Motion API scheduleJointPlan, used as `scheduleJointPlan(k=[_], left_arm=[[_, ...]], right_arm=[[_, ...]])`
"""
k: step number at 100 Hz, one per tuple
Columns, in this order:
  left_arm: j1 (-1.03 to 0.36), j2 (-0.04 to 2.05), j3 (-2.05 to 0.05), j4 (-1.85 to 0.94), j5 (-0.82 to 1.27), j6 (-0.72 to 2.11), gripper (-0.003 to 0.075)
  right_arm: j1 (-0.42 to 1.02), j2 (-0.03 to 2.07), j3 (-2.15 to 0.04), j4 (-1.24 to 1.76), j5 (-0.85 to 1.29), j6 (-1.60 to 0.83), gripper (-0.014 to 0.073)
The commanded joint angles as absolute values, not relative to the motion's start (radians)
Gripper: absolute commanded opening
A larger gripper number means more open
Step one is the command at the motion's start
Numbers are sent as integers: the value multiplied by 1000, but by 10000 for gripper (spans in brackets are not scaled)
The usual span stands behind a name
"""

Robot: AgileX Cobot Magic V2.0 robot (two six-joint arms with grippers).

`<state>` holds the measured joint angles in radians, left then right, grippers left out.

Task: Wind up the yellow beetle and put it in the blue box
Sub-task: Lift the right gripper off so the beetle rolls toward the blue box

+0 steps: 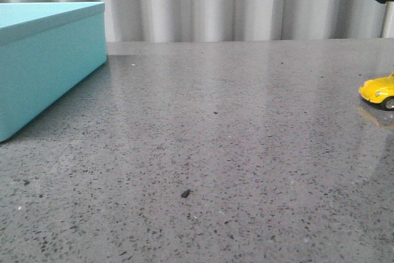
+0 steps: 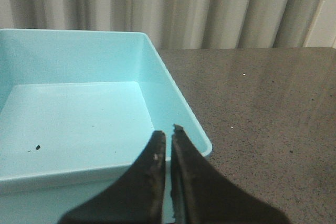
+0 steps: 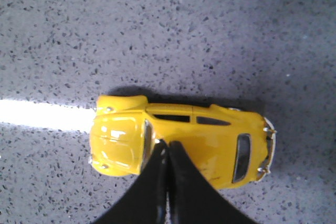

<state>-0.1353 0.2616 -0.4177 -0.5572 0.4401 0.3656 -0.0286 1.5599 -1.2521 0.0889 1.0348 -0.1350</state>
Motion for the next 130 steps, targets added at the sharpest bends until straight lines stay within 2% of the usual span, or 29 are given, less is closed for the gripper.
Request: scheduleJointPlan(k=[1, 36, 57, 78, 112, 130], left_arm=[[-143, 279, -455, -572, 376, 361, -21], [-143, 279, -455, -572, 372, 361, -21], [-143, 279, -455, -572, 366, 361, -21], [-143, 280, -455, -572, 308, 404, -21], [-143, 337, -464, -584, 306, 463, -21], [-160, 430, -535, -584, 349, 610, -20]], right_arm=[[-37, 1533, -1260, 49, 981, -136, -52], [26, 1167, -1395, 156, 898, -223, -52], [31, 966, -1380, 150, 871, -246, -52], [35, 798, -1296, 150, 725, -323, -52], [122, 708, -1189, 142, 660, -327, -52], [156, 708, -1187, 142, 631, -336, -52]])
